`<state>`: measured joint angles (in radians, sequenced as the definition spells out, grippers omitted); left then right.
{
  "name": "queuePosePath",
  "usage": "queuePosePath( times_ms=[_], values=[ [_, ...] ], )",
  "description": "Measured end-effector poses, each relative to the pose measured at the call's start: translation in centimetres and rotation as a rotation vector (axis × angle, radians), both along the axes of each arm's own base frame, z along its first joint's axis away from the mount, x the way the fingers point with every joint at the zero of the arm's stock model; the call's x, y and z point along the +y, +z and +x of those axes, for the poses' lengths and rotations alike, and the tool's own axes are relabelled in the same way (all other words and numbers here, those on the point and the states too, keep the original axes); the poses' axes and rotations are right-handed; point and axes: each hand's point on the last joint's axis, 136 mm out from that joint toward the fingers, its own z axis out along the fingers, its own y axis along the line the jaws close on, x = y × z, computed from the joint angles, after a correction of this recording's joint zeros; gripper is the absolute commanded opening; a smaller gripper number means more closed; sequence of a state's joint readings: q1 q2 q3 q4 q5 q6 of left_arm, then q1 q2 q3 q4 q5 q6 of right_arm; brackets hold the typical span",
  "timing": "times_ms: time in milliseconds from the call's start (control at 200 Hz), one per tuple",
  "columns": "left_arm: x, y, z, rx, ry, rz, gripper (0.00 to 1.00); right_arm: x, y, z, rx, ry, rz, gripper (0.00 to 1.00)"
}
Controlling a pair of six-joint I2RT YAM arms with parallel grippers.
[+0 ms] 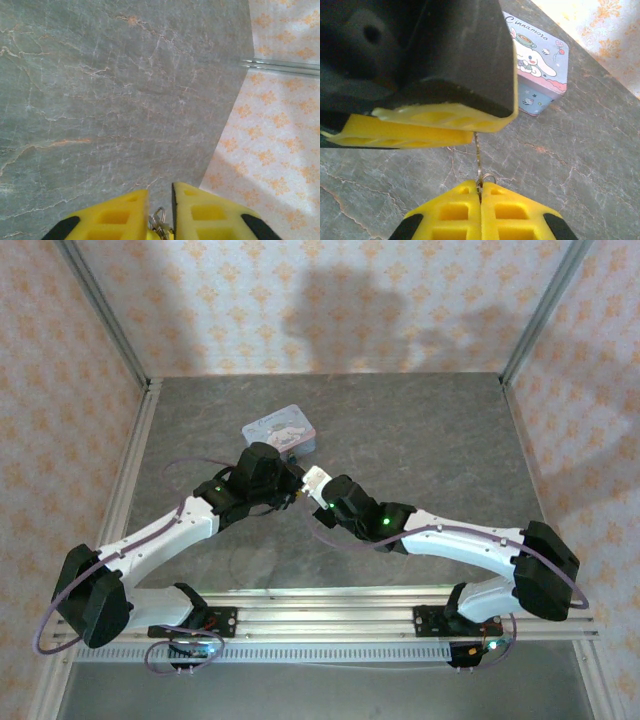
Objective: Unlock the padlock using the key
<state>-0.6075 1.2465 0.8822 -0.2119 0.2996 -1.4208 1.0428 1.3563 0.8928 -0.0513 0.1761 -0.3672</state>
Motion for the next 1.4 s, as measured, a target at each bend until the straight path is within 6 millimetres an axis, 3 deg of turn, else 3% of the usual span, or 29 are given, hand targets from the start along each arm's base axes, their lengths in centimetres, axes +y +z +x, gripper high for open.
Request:
queuePosePath(
  times_ms=[145,425,621,816,911,1001,1166,1266,1401],
  values=[
    [0.0,0.1,0.0,-0.007,-0.007,0.006,0.0,0.0,0.0,0.0,0.001,0.0,-0.001,0.0],
    [0.0,0.8,0.1,-0.059,-0.062,0.068,0.0,0.2,-0.1,-0.1,0.008,0.008,0.005,0.0],
    [0.7,2.6,-0.1,-0.21,-0.16,0.228,0.0,0.8,0.4,-0.4,0.042,0.017,0.039,0.4],
    [2.2,6.0,-0.1,-0.44,-0.227,0.361,0.0,1.2,0.8,-1.8,0.14,0.048,0.086,0.48],
    [2.7,7.0,0.2,-0.551,-0.28,0.449,0.0,1.2,2.3,-3.0,0.205,0.077,0.139,0.51],
    [3.1,7.5,0.7,-0.634,-0.347,0.531,0.0,0.9,5.0,-3.7,0.275,0.1,0.238,0.55],
    [3.7,8.7,1.7,-0.758,-0.505,0.576,0.0,-2.2,10.1,-2.5,0.388,0.065,0.494,0.59],
    [2.4,10.9,1.3,-0.869,-0.638,0.558,0.0,-3.4,11.8,-1.8,0.46,0.058,0.619,0.6],
    [-0.2,14.5,-0.9,-1.032,-0.844,0.477,0.0,-2.7,12.8,-2.1,0.576,0.121,0.719,0.6]
  ],
)
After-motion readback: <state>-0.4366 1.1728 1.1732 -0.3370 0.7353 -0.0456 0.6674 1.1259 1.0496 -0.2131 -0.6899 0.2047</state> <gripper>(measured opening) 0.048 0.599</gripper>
